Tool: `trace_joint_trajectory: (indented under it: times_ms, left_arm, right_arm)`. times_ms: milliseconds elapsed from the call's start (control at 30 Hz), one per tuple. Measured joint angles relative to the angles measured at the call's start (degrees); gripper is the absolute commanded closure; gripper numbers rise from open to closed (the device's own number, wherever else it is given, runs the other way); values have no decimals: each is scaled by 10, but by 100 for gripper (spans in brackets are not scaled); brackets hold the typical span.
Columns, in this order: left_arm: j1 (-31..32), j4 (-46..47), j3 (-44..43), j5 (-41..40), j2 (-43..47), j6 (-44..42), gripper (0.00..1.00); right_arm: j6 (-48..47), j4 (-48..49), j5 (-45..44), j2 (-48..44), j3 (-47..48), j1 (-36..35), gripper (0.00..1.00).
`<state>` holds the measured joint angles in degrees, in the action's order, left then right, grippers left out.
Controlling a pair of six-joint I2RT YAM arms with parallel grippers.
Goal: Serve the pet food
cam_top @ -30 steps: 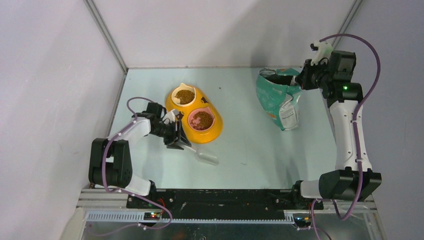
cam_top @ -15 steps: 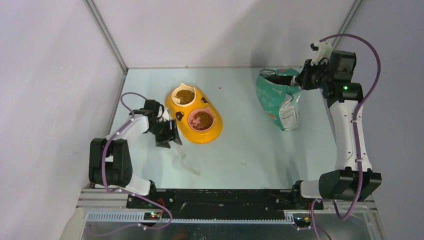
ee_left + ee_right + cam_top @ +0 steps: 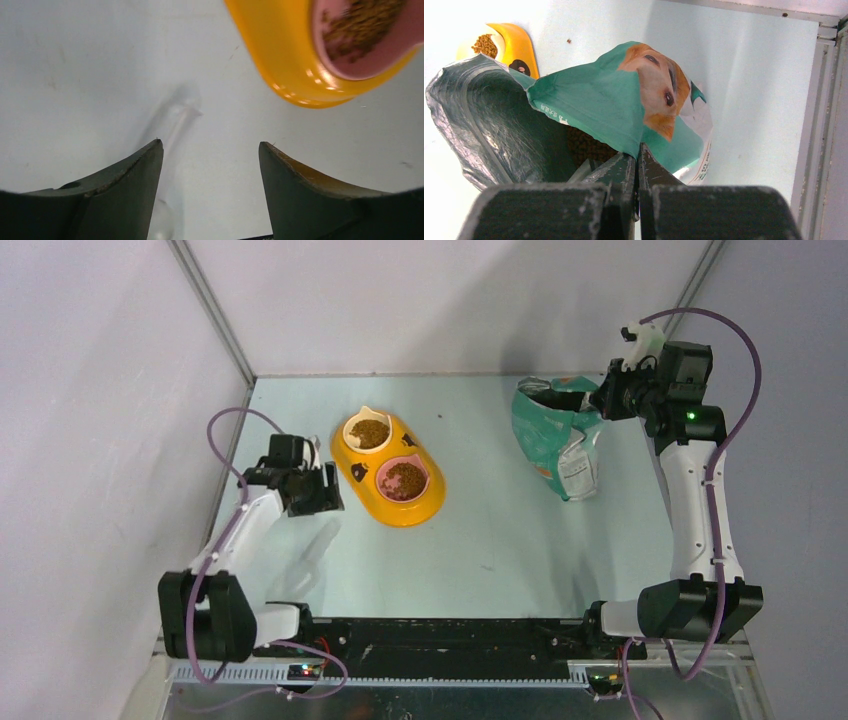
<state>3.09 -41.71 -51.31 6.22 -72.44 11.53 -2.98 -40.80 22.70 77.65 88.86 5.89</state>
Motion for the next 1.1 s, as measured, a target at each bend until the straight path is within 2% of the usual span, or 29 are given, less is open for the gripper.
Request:
trace_joint_trajectory:
  times_ms: [333, 767, 967, 1100]
  left_arm:
    - [16, 77, 0, 114, 87, -54, 28]
    - [69, 95, -58, 239, 106, -212, 30]
    - [135, 118, -89, 288, 80, -240, 29]
    - [222, 116, -141, 320, 25, -260, 29]
  right_arm:
    - [-16, -6, 8, -6, 0, -14, 100]
    - [-84, -98, 108, -45, -1, -136, 100]
    - [-104, -152, 128, -62, -1, -168, 100]
    - [-112, -157, 126, -47, 16, -169, 100]
